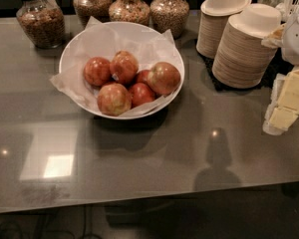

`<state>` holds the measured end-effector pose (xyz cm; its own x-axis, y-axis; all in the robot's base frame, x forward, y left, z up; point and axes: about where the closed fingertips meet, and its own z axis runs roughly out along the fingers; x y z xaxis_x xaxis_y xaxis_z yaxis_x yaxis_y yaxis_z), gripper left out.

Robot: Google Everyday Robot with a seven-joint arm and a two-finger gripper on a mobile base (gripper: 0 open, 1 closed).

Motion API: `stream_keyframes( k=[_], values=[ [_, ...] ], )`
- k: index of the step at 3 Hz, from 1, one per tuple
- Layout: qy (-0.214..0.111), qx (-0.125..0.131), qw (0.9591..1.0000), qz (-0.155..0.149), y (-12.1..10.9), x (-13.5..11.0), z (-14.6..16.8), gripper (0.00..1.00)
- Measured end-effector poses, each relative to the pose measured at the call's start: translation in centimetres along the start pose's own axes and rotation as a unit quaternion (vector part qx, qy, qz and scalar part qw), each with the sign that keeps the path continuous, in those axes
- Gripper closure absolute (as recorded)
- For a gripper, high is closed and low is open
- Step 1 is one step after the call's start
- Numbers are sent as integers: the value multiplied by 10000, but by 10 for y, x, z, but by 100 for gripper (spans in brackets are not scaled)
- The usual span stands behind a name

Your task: Pick apple from white bowl

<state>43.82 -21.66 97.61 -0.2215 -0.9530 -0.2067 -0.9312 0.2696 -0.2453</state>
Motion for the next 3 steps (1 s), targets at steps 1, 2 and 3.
stream_keyframes(
  k=[1,2,3],
  values=[
    [-93,71,9999,-53,-3,-7,3,0],
    [-403,44,9990,-186,-10,-30,25,0],
    [-723,31,9969,-313,-20,-50,40,0]
  ],
)
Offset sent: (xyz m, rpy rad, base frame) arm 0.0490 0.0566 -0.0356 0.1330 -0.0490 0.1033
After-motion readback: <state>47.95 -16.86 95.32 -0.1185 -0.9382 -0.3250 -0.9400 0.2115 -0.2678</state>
